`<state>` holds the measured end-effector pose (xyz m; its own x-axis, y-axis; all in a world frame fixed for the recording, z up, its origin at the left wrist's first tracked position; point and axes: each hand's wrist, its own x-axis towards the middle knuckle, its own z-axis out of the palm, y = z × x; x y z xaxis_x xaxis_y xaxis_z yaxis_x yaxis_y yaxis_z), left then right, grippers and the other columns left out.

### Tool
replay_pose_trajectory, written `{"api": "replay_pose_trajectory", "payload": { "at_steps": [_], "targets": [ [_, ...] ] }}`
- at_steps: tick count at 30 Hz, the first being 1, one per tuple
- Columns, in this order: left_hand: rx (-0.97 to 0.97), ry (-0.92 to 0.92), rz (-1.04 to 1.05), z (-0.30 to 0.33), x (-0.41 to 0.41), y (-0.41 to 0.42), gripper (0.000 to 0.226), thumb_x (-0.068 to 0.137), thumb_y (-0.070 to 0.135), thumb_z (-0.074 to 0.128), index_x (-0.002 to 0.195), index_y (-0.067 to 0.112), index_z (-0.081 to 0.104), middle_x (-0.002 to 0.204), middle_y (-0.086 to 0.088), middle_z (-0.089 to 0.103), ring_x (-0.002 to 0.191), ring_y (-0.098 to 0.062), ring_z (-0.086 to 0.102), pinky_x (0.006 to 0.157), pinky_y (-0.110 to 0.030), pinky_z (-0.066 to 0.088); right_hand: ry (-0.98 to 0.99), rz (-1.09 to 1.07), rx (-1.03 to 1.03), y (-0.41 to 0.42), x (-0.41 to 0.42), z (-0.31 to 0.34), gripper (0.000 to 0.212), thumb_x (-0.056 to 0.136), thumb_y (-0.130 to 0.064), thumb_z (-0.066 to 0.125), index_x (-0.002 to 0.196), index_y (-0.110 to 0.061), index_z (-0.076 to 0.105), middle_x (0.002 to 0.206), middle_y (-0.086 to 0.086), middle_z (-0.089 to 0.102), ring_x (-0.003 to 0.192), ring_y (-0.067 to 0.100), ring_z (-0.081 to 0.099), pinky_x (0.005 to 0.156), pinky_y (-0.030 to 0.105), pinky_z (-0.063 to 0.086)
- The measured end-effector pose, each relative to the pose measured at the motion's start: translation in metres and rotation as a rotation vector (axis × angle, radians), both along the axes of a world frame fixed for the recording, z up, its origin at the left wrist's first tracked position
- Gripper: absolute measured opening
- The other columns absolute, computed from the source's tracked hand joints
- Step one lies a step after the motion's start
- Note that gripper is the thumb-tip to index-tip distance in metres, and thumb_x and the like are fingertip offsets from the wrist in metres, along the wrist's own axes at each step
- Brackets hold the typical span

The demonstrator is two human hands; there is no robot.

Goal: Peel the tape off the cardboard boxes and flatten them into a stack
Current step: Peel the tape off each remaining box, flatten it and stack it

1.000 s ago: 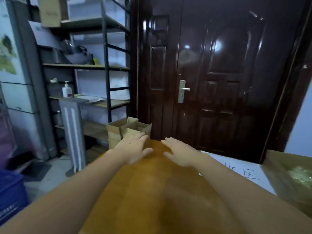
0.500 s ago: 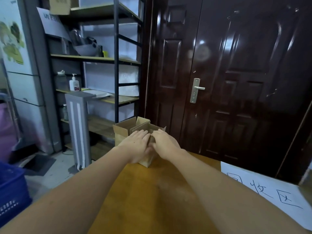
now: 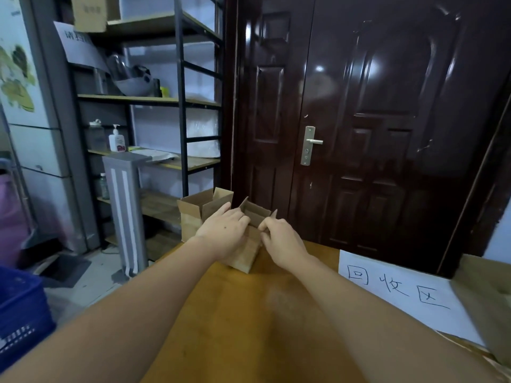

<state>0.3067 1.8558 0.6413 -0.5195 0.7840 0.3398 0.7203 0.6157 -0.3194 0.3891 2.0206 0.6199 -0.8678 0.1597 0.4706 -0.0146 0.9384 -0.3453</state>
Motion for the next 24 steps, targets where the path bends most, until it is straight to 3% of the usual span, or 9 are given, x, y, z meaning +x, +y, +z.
{"api": "replay_pose_trajectory", "payload": {
  "at_steps": [4,6,10,15,18,21,23,24],
  "targets": [
    [-0.011,-0.118,-0.062,-0.002,0.029,-0.003,0.050,0.104,0.046,0.046,0.146,0.019,0.050,0.149,-0.002,0.052,0.147,-0.020,0.036,0.127,-0.038,0.005,-0.001,0.049,0.054,0.008,0.058,0.004,0.012,0.103,-0.020,0.051,0.108,-0.025,0.060,0.107,-0.009,0.062,0.101,0.012,0.056,0.082,0.031,0.047],
    [0.002,-0.180,-0.117,-0.008,0.051,-0.002,0.056,0.106,0.049,0.043,0.153,0.020,0.044,0.157,-0.002,0.045,0.153,-0.021,0.026,0.127,-0.039,0.008,-0.003,0.072,0.105,0.015,0.091,0.003,0.011,0.103,-0.020,0.051,0.108,-0.024,0.060,0.109,-0.009,0.061,0.102,0.012,0.055,0.082,0.028,0.045],
    [0.082,-0.203,-0.264,-0.024,0.099,0.006,0.050,0.107,0.050,0.035,0.153,0.032,0.046,0.158,-0.001,0.043,0.153,-0.023,0.021,0.127,-0.043,0.019,0.048,0.076,0.160,0.029,0.158,-0.006,0.008,0.100,-0.015,0.055,0.104,-0.019,0.061,0.109,-0.007,0.062,0.106,0.013,0.054,0.084,0.026,0.043],
    [0.167,-0.223,-0.276,-0.039,0.160,0.032,0.042,0.108,0.047,0.038,0.149,0.045,0.046,0.165,-0.001,0.034,0.158,-0.028,0.011,0.122,-0.038,0.001,0.040,-0.029,0.175,0.040,0.229,-0.014,0.014,0.104,-0.019,0.050,0.110,-0.021,0.062,0.120,-0.010,0.060,0.126,0.010,0.046,0.099,0.030,0.044],
    [0.148,-0.146,-0.318,-0.050,0.190,0.043,0.041,0.109,0.048,0.035,0.150,0.048,0.041,0.163,0.003,0.037,0.157,-0.029,0.013,0.121,-0.039,-0.004,-0.001,-0.105,0.205,0.048,0.267,-0.015,0.032,0.104,-0.038,0.047,0.126,-0.029,0.068,0.142,-0.012,0.057,0.142,0.010,0.035,0.116,0.030,0.033],
    [0.169,-0.110,-0.342,-0.059,0.216,0.050,0.048,0.108,0.055,0.021,0.150,0.047,0.043,0.158,0.004,0.044,0.155,-0.030,0.022,0.121,-0.041,0.003,-0.097,-0.178,0.135,0.055,0.300,-0.016,0.063,0.094,-0.073,0.029,0.137,-0.041,0.062,0.152,-0.015,0.048,0.142,0.008,0.032,0.116,0.031,0.028],
    [0.244,-0.206,-0.322,-0.058,0.227,0.056,0.068,0.102,0.070,0.001,0.150,0.046,0.043,0.160,0.008,0.040,0.157,-0.025,0.017,0.123,-0.039,0.002,-0.142,-0.220,0.022,0.058,0.311,-0.016,0.070,0.093,-0.080,0.018,0.130,-0.042,0.065,0.142,-0.013,0.057,0.135,0.014,0.043,0.109,0.035,0.036],
    [0.287,-0.274,-0.297,-0.056,0.230,0.059,0.077,0.098,0.075,-0.005,0.149,0.046,0.045,0.161,0.009,0.038,0.157,-0.021,0.016,0.124,-0.038,0.001,-0.137,-0.240,-0.029,0.058,0.313,-0.015,0.074,0.093,-0.081,0.014,0.118,-0.040,0.070,0.126,-0.012,0.066,0.123,0.019,0.053,0.100,0.036,0.043]
  ]
}}
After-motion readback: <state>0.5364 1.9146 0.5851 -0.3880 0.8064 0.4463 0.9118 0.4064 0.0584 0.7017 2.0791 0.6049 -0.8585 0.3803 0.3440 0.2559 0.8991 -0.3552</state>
